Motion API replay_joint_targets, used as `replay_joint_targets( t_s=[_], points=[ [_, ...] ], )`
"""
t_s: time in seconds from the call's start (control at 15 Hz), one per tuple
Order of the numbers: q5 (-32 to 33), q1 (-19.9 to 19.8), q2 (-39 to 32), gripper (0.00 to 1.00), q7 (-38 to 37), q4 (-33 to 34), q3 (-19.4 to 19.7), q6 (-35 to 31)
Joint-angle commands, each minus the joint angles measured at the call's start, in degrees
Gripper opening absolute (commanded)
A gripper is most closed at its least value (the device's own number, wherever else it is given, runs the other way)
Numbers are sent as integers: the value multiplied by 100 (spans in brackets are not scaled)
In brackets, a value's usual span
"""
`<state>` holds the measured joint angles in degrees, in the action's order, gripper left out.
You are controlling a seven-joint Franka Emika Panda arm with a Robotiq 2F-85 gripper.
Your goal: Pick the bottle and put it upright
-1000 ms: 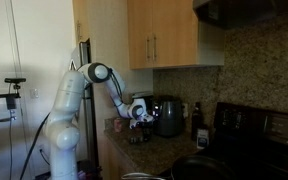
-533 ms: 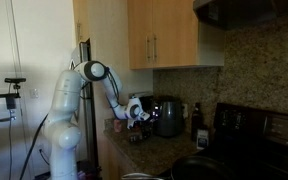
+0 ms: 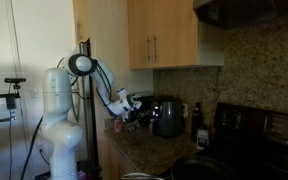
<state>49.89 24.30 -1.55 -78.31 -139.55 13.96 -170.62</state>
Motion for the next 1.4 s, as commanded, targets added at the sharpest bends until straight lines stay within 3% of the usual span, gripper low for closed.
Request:
replay_joint_targets(
  t_s=[0.0, 0.07, 0.13, 0.27, 0.33, 0.73, 1.07, 1.13, 1.2, 1.33],
  points=[
    [1470, 11, 568, 27, -1188, -183, 31, 24],
    [941, 13, 287, 27, -738, -8, 26, 5],
    [1062, 14, 357, 52, -895, -24, 22, 7],
    [1027, 14, 336, 52, -868, -23, 22, 8],
    [1027, 14, 310, 27, -868, -23, 22, 8],
    [4122, 80, 605, 27, -3491, 642, -266, 143],
    [6591, 350, 876, 27, -5568, 595, -709, 1182],
    [5944, 254, 753, 27, -4929, 743, -594, 748],
    [6077, 296, 754, 52, -5152, 725, -632, 835],
    [6036, 302, 724, 52, -5117, 726, -622, 831]
  ],
)
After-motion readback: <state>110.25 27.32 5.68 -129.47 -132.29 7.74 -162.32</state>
